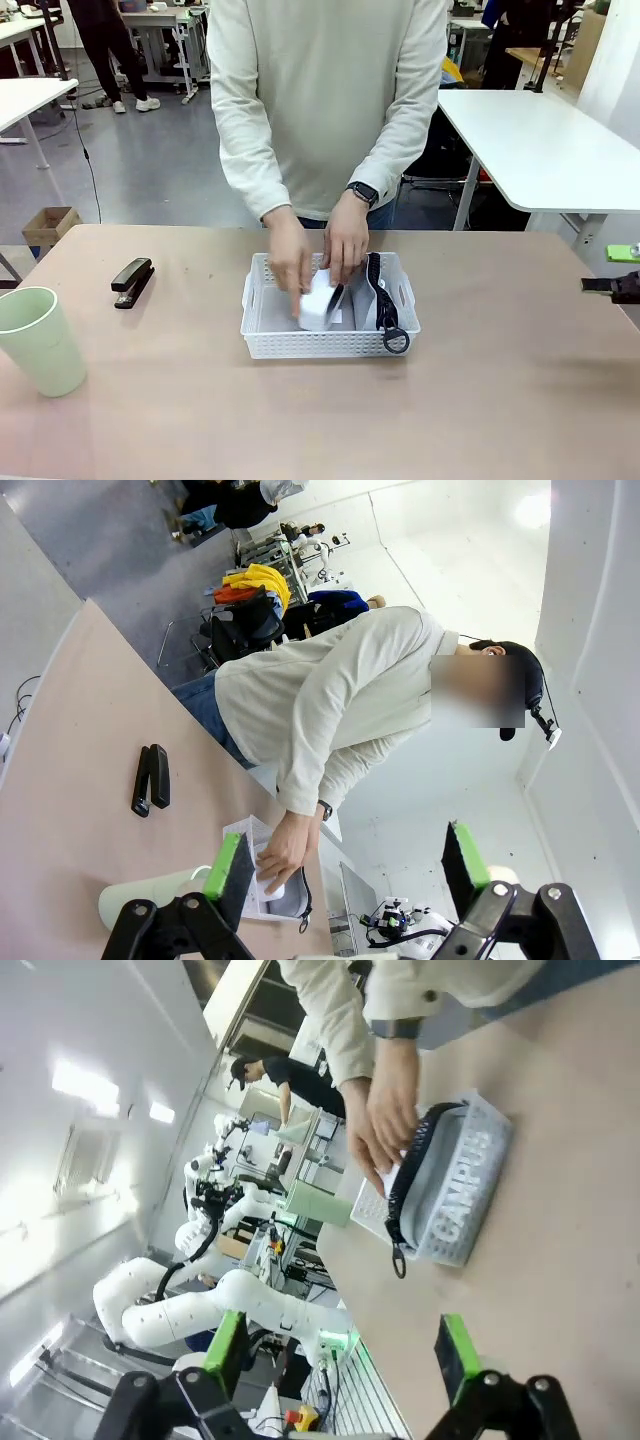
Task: Efficiently arrange items inside the basket to fit them all.
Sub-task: Pick up the Digital clock and place it inside the Organizing basket, then pick up the Stapler and place it inside the Organizing basket.
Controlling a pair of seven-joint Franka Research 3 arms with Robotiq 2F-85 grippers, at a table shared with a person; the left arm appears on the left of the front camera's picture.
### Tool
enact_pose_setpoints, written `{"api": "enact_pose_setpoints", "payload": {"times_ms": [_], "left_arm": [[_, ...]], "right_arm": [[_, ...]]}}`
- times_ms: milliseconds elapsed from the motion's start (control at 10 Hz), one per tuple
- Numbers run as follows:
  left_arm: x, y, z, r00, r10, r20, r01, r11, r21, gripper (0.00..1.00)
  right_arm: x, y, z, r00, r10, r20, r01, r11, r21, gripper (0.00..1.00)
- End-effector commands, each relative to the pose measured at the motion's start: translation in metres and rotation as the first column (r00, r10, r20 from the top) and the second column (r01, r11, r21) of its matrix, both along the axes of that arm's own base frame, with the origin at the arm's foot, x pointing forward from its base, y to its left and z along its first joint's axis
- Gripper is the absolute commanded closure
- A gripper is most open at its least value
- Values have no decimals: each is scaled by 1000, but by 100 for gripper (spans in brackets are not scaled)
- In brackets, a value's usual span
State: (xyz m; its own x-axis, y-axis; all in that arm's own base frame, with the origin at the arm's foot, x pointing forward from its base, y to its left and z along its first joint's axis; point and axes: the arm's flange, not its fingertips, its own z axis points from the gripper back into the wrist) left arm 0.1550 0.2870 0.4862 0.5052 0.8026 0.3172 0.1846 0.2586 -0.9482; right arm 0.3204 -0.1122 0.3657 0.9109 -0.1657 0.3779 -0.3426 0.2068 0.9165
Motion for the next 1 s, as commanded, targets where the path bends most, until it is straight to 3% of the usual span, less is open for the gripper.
{"api": "enact_pose_setpoints", "payload": {"times_ms": [0,900], "left_arm": [[1,-1,0,1000,0,30,0,1000,9,0],[1,-1,0,1000,0,30,0,1000,9,0]], "right_arm": [[-8,-3,3,1000,16,22,-16,1000,-7,0],[-8,-3,3,1000,16,22,-16,1000,-7,0]]}}
